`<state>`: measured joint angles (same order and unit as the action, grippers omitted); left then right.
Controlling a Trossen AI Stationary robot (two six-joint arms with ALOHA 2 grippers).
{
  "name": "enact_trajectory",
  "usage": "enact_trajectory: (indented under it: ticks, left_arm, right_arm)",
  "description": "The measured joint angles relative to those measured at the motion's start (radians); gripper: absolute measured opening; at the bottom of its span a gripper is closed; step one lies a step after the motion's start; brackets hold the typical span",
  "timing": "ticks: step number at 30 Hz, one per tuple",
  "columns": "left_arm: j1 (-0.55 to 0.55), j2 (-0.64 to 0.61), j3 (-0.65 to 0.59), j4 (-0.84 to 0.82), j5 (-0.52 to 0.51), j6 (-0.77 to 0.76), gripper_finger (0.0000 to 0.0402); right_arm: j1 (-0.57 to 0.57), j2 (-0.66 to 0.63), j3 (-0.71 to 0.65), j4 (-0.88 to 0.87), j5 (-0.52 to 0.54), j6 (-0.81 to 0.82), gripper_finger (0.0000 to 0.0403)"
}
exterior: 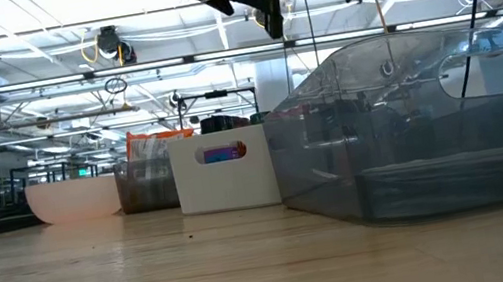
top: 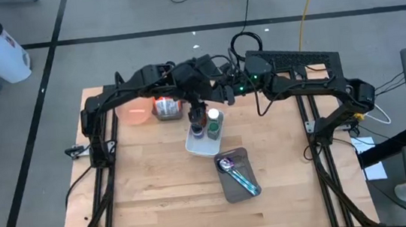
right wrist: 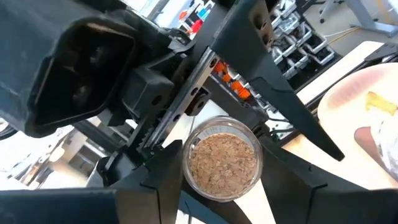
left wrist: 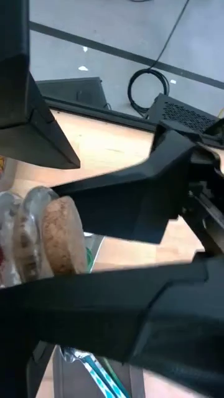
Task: Pick & Place Food Item
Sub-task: Put the brown seasoning bottle into the white bin
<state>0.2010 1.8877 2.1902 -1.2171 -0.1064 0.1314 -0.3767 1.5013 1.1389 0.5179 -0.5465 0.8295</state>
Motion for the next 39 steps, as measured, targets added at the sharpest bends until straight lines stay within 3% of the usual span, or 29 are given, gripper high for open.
enact_trajectory:
  ticks: [21,27,31,34,39]
  left_arm:
    - [-0.001,-0.051,0.0,-0.005,0.005,-0.035,0.0278]
    - [0.001,-0.131,0.002,0.014,0.131,-0.13,0.0278]
    - [0.008,-0.196,0.002,0.017,0.151,-0.187,0.0278]
    - [0.023,-0.253,0.002,0.018,0.151,-0.226,0.0278]
    - [0.053,-0.34,0.002,0.019,0.151,-0.27,0.0278]
  right_arm:
    - [-0.055,0.0,-0.002,-0.028,-0.063,-0.038,0.0169]
    - [-0.06,0.0,-0.003,-0.06,-0.119,-0.094,0.0169]
    - [-0.06,-0.01,-0.003,-0.072,-0.137,-0.123,0.0169]
    - [-0.047,-0.018,0.031,-0.135,-0.136,-0.19,0.0169]
    - [-0.003,-0.027,0.181,-0.413,-0.111,-0.419,0.0169]
